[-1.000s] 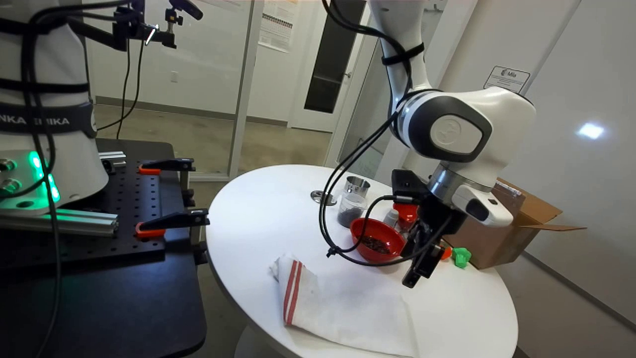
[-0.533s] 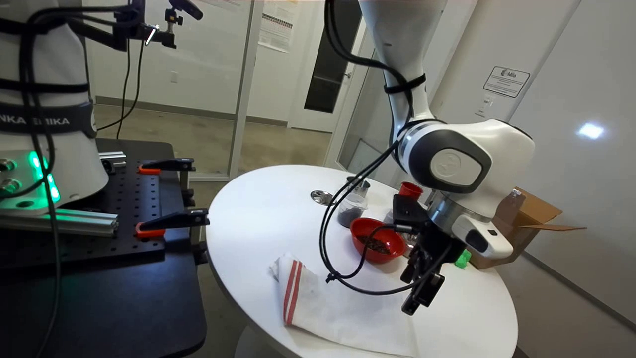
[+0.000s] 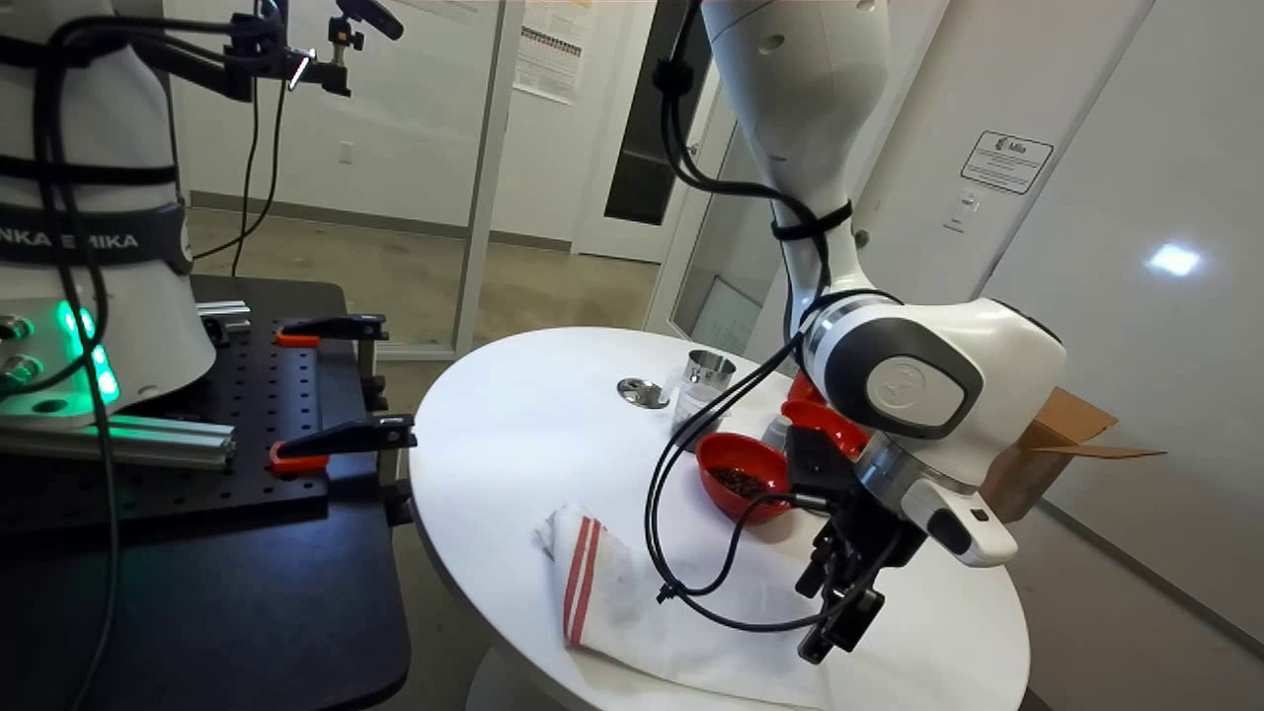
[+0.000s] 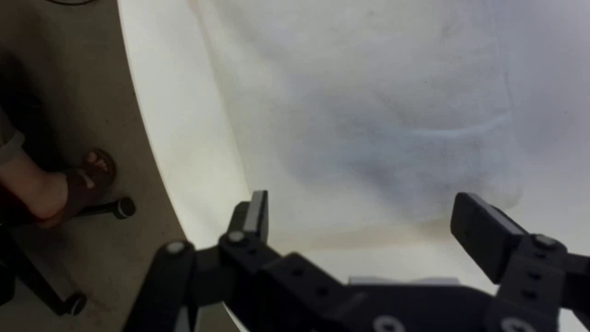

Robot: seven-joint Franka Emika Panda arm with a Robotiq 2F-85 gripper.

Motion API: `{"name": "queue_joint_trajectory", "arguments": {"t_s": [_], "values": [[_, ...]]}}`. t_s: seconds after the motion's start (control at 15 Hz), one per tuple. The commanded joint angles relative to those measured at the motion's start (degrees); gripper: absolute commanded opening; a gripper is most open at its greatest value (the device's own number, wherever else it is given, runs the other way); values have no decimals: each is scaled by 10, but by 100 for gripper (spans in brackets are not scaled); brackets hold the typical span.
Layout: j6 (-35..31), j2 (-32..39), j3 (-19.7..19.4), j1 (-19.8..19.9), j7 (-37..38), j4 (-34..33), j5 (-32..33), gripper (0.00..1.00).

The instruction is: Fold the white towel once

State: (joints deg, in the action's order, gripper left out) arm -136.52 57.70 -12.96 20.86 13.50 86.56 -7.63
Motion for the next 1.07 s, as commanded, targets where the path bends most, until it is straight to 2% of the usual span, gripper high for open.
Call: {"name": "queue_joint_trajectory", "arguments": {"t_s": [0.0, 0.13, 0.33, 0.53, 0.6, 0.67, 0.8, 1.0], "values": [[35, 37, 11, 15, -8, -62, -14, 95], [46, 46, 14, 19, -10, -76, -17, 94], [63, 57, 23, 28, -16, -92, -24, 100], [75, 68, 28, 31, -19, -107, -27, 99], [79, 72, 29, 32, -18, -112, -27, 75], [82, 76, 29, 32, -19, -117, -26, 72], [86, 82, 29, 32, -17, -124, -26, 60], [86, 86, 29, 32, -20, -130, -25, 35]]}}
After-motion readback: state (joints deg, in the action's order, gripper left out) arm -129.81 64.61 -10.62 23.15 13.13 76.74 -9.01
